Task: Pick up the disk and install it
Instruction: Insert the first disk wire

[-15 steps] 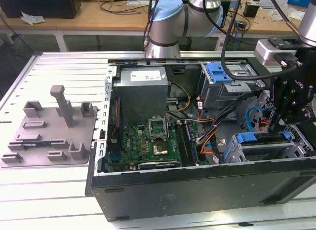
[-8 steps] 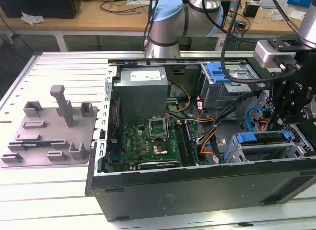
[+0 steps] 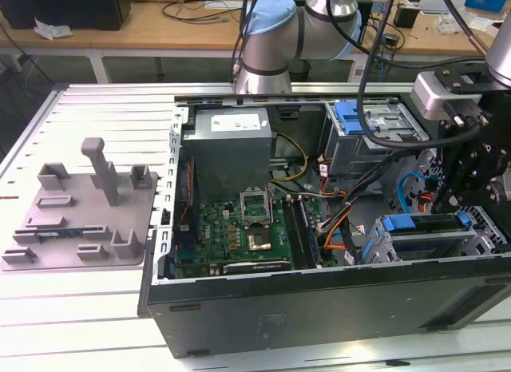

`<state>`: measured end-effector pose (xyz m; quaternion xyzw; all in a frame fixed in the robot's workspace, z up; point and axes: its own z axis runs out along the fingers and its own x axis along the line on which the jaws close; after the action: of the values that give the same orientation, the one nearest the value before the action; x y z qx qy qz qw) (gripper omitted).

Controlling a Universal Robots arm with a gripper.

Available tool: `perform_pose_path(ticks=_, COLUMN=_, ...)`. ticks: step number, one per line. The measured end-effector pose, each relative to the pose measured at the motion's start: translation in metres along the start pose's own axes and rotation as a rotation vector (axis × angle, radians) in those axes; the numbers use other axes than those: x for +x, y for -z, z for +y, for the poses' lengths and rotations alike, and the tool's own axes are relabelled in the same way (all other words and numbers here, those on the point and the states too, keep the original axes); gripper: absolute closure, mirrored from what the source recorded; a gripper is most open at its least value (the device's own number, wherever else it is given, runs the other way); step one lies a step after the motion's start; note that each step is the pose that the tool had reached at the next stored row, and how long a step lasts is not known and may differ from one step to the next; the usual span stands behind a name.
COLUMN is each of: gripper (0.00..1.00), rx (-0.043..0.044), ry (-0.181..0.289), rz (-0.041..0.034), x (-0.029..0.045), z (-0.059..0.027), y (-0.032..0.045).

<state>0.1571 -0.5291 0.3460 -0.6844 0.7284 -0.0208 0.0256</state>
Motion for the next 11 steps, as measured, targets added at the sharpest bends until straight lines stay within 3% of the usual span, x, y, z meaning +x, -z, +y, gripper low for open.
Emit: perform_pose_path(ticks=11, gripper=0.83, rx=-0.0001, ry=0.0, rz=-0.0007, x=0.0003, z=0.0, y=0.0006)
